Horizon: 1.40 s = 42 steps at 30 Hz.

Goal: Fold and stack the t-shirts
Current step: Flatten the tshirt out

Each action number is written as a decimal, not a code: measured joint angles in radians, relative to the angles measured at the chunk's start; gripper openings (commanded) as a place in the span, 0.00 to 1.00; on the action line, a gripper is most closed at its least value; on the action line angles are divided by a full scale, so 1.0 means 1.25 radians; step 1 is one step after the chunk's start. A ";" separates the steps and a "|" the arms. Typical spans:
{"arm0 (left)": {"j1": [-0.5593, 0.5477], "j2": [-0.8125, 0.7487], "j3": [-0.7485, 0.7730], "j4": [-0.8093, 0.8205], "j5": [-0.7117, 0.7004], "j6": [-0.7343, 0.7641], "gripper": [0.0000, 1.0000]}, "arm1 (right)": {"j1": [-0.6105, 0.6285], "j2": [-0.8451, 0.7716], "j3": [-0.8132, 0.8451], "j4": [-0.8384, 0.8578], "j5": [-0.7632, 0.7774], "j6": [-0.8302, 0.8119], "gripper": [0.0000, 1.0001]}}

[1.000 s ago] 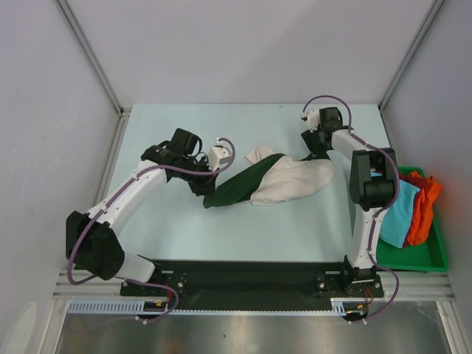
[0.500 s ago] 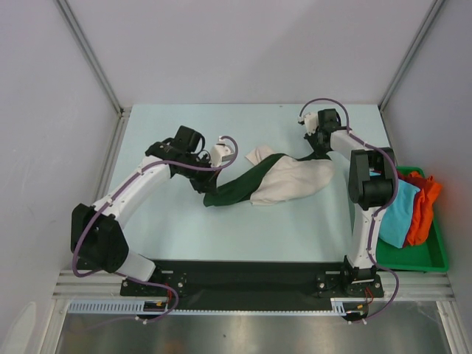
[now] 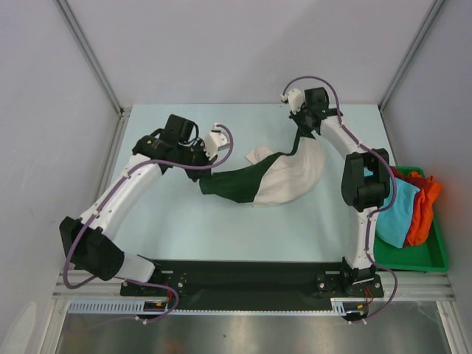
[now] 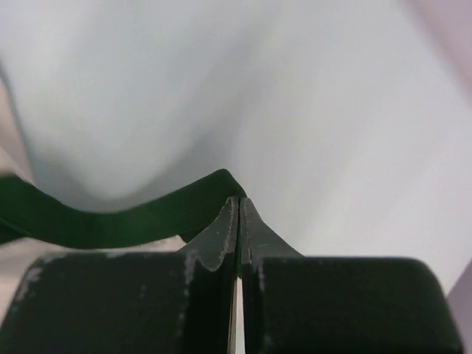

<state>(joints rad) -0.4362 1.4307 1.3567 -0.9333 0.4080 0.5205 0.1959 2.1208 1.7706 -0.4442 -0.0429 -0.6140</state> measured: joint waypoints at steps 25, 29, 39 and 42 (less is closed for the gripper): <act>-0.024 -0.062 0.798 0.032 0.060 -0.110 0.00 | 0.133 -0.030 0.584 0.067 -0.042 0.142 0.00; -0.026 -0.071 0.685 0.050 0.078 -0.115 0.00 | 0.120 -0.078 0.533 0.068 -0.045 0.141 0.00; -0.023 -0.203 0.038 0.129 -0.113 -0.014 0.00 | 0.090 -0.049 0.367 0.034 -0.025 0.120 0.00; -0.001 -0.225 -0.003 0.133 -0.141 0.003 0.00 | 0.092 0.017 0.380 0.028 -0.023 0.120 0.00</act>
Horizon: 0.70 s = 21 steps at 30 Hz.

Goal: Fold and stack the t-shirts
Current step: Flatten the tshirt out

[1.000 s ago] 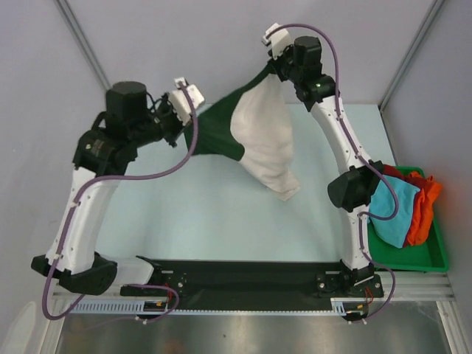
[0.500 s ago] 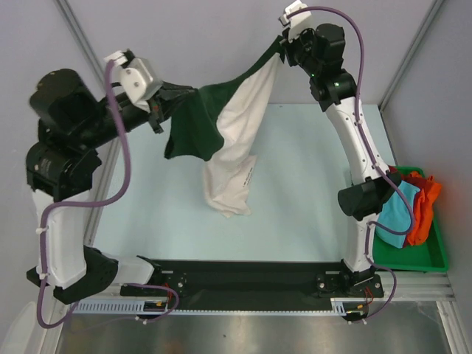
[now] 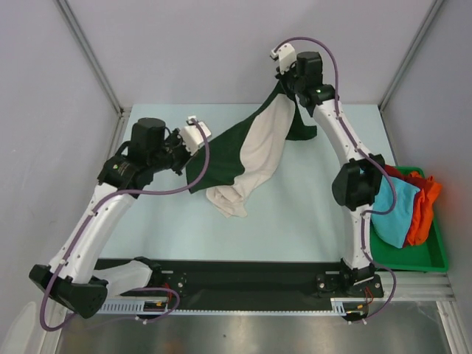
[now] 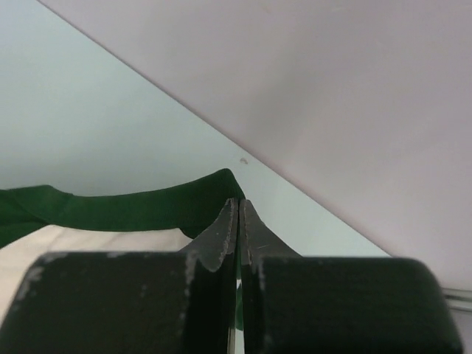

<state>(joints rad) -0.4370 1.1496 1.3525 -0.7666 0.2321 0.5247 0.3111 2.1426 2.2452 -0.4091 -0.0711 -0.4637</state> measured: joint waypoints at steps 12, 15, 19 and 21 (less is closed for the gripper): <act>0.027 -0.081 0.163 0.041 -0.095 0.115 0.00 | 0.152 0.160 0.203 0.093 -0.013 0.038 0.00; 0.027 -0.018 0.334 0.015 -0.079 0.119 0.00 | 0.181 0.133 0.203 0.144 -0.028 0.082 0.00; 0.027 0.111 0.632 0.002 -0.019 0.075 0.00 | 0.168 0.065 0.203 0.201 -0.034 0.128 0.00; 0.027 0.162 0.752 0.005 0.014 0.049 0.00 | 0.144 0.019 0.206 0.225 -0.034 0.152 0.00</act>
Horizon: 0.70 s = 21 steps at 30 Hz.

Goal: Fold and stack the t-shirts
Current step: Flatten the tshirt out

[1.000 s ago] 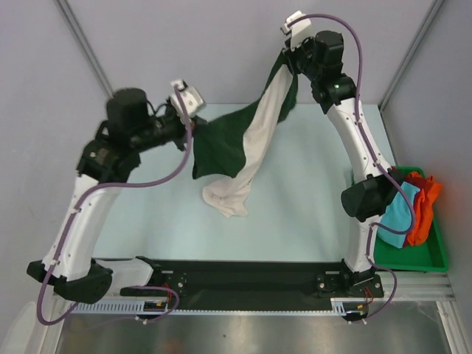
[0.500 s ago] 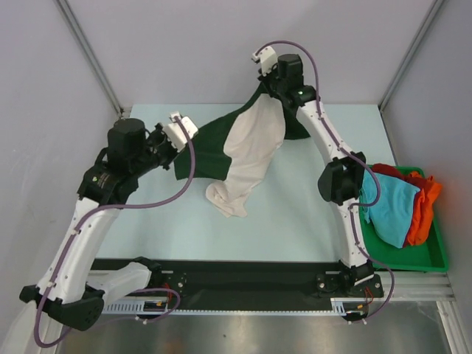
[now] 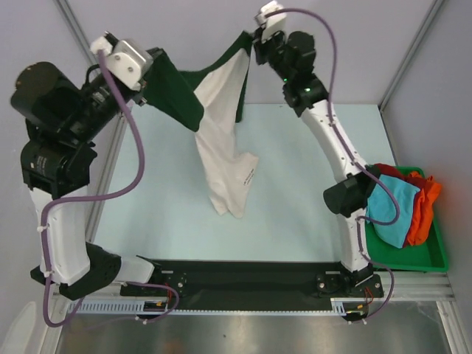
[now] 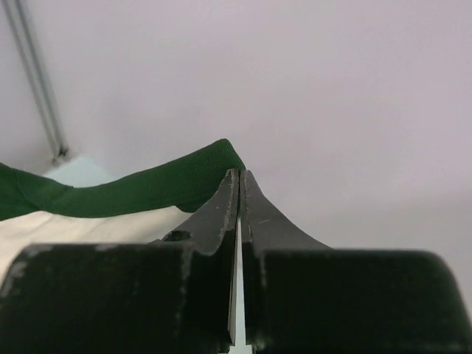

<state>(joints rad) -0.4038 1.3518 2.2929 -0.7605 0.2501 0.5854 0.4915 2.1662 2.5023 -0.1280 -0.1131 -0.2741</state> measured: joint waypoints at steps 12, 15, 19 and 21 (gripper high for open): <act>-0.231 0.052 -0.027 0.060 0.119 -0.138 0.01 | -0.254 -0.310 -0.207 0.046 -0.031 0.046 0.00; -0.294 0.053 -0.159 0.067 0.162 -0.190 0.31 | -0.275 -0.408 -0.428 0.039 -0.049 0.031 0.00; -0.340 0.056 -0.307 0.079 0.195 -0.253 0.60 | -0.272 -0.480 -0.686 0.009 -0.076 0.014 0.00; -0.346 0.056 -0.347 0.082 0.196 -0.269 0.65 | -0.270 -0.484 -0.771 -0.019 -0.087 0.008 0.00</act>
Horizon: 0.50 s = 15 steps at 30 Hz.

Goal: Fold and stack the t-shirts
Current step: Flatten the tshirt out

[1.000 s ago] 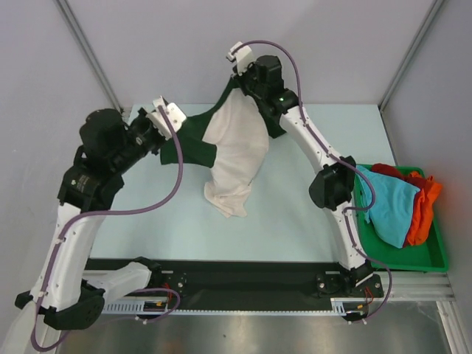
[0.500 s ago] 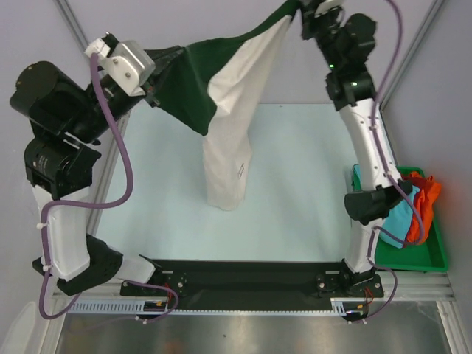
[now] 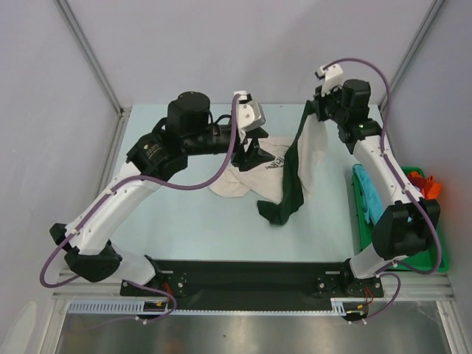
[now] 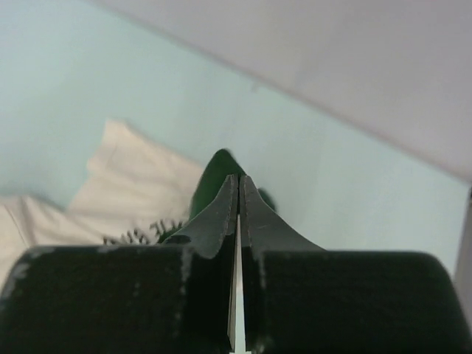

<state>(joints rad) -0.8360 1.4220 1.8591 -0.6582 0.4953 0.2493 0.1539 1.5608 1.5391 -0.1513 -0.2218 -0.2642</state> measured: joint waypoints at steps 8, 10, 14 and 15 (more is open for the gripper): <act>0.078 -0.026 -0.163 0.092 -0.089 0.046 0.70 | 0.001 -0.005 -0.093 -0.029 -0.016 -0.002 0.00; 0.136 0.000 -0.191 0.091 -0.094 0.053 0.66 | 0.002 -0.012 -0.092 -0.028 -0.020 -0.002 0.00; 0.243 0.120 -0.211 0.082 -0.067 0.045 0.65 | 0.002 -0.018 -0.081 -0.028 -0.025 -0.003 0.00; 0.267 0.164 -0.212 0.078 -0.058 0.043 0.66 | 0.002 -0.019 -0.080 -0.029 -0.025 -0.003 0.00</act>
<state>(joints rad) -0.5022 1.6272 1.5944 -0.5606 0.4229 0.3035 0.1558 1.5368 1.4387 -0.1879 -0.2531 -0.2680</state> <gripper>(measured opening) 0.656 0.009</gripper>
